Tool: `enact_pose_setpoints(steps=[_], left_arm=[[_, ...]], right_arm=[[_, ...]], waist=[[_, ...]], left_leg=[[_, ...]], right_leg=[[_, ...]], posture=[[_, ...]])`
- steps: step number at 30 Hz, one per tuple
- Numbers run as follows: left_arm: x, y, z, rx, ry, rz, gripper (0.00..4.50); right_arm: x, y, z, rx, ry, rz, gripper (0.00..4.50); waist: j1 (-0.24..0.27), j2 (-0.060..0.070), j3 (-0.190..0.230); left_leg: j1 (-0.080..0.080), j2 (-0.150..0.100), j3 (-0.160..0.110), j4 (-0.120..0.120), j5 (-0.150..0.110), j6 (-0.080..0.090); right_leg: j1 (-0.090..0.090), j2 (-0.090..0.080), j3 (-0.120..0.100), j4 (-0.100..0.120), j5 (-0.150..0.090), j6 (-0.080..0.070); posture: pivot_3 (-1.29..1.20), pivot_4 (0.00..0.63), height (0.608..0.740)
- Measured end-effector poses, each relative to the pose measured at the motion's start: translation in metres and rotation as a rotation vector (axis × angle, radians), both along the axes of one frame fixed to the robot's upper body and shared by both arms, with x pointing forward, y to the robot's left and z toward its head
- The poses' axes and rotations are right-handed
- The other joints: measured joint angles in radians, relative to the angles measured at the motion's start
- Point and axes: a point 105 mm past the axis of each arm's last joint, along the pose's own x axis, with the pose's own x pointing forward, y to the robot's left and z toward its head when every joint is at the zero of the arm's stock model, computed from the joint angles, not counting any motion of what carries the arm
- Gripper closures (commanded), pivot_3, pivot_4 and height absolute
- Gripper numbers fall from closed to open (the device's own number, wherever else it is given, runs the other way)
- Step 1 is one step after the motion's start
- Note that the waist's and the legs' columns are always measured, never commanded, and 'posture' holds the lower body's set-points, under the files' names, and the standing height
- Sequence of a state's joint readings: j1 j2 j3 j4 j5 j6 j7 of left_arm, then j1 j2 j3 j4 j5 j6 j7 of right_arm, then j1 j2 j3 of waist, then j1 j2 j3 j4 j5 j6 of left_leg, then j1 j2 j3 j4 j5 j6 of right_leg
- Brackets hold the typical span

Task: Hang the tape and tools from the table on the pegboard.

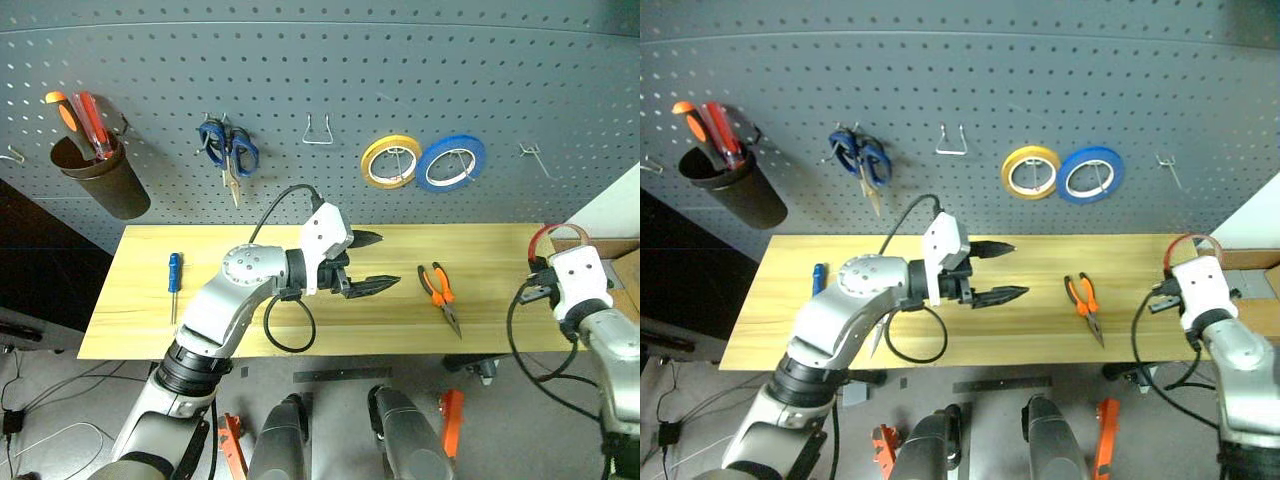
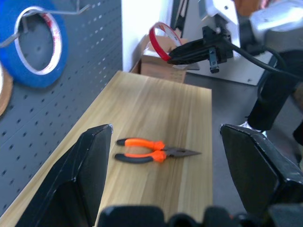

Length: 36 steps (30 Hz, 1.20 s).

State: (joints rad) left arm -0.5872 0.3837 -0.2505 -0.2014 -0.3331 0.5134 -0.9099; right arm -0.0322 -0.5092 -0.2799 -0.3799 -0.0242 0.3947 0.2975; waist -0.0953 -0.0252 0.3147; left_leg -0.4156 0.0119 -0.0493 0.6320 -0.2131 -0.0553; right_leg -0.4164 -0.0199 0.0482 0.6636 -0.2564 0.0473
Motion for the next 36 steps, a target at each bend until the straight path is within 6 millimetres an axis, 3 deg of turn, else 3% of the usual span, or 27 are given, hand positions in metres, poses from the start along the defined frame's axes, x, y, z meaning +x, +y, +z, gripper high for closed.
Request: enact_pose_setpoints(steps=[3, 6, 13, 18, 22, 25, 30, 36], left_arm=[[0.002, -0.003, 0.003, -0.009, -0.010, -0.012, 0.60], [0.000, -0.006, 0.005, -0.009, -0.016, -0.032, 0.60], [0.000, -0.007, 0.002, 0.002, -0.014, -0.035, 0.60], [0.001, -0.007, 0.002, 0.004, -0.016, -0.029, 0.60], [0.001, -0.007, 0.002, 0.004, -0.020, -0.022, 0.60], [0.003, -0.006, 0.002, 0.006, -0.024, -0.011, 0.60], [0.006, -0.003, -0.001, 0.012, -0.019, 0.007, 0.60], [0.020, 0.030, -0.011, 0.086, -0.040, 0.077, 0.60]], right_arm=[[0.015, 0.005, 0.042, -0.001, -0.146, -0.005, 4.44], [0.027, 0.000, 0.061, 0.027, -0.198, -0.014, 4.44], [0.062, -0.023, 0.051, 0.207, -0.131, -0.049, 4.44], [0.081, -0.023, 0.047, 0.271, -0.109, -0.033, 4.44], [0.088, -0.010, 0.035, 0.306, -0.072, 0.011, 4.44], [0.087, -0.002, 0.025, 0.337, -0.049, 0.043, 3.90], [0.069, 0.002, 0.004, 0.327, 0.032, 0.034, 2.33], [0.040, 0.023, -0.043, 0.342, 0.256, 0.007, 0.34]], waist=[[-0.008, 0.000, 0.000], [-0.010, -0.001, 0.000], [-0.010, 0.000, 0.000], [-0.011, 0.000, 0.000], [-0.011, 0.000, 0.000], [-0.009, 0.000, 0.000], [0.000, 0.000, 0.000], [-0.002, 0.000, 0.000]], left_leg=[[-0.001, 0.000, 0.001, 0.004, 0.000, 0.001], [-0.002, 0.000, -0.001, 0.003, 0.000, 0.001], [-0.006, 0.000, 0.000, 0.002, 0.000, 0.001], [-0.007, 0.000, 0.000, 0.002, 0.000, 0.001], [-0.007, 0.000, -0.001, 0.002, 0.000, 0.001], [-0.007, 0.000, -0.001, 0.002, 0.000, 0.001], [-0.008, 0.000, -0.002, 0.002, 0.000, 0.001], [-0.006, 0.001, -0.002, 0.002, 0.000, 0.001]], right_leg=[[0.000, 0.000, 0.001, 0.000, 0.002, 0.001], [0.000, 0.001, -0.001, -0.001, 0.001, 0.001], [-0.004, -0.001, -0.001, 0.000, 0.004, -0.004], [-0.004, -0.001, -0.001, 0.000, 0.004, -0.004], [-0.005, 0.000, -0.001, 0.000, 0.004, -0.004], [-0.005, -0.001, -0.002, 0.000, 0.005, -0.004], [-0.005, -0.001, -0.002, 0.000, 0.005, -0.004], [-0.005, 0.001, -0.002, 0.002, 0.004, -0.004]], posture=[[-0.20, 0.325, 0.740], [-0.19, 0.320, 0.740], [-0.17, 0.314, 0.740], [-0.16, 0.315, 0.740], [-0.16, 0.313, 0.740], [-0.16, 0.311, 0.740], [-0.16, 0.311, 0.740], [-0.17, 0.317, 0.740]])
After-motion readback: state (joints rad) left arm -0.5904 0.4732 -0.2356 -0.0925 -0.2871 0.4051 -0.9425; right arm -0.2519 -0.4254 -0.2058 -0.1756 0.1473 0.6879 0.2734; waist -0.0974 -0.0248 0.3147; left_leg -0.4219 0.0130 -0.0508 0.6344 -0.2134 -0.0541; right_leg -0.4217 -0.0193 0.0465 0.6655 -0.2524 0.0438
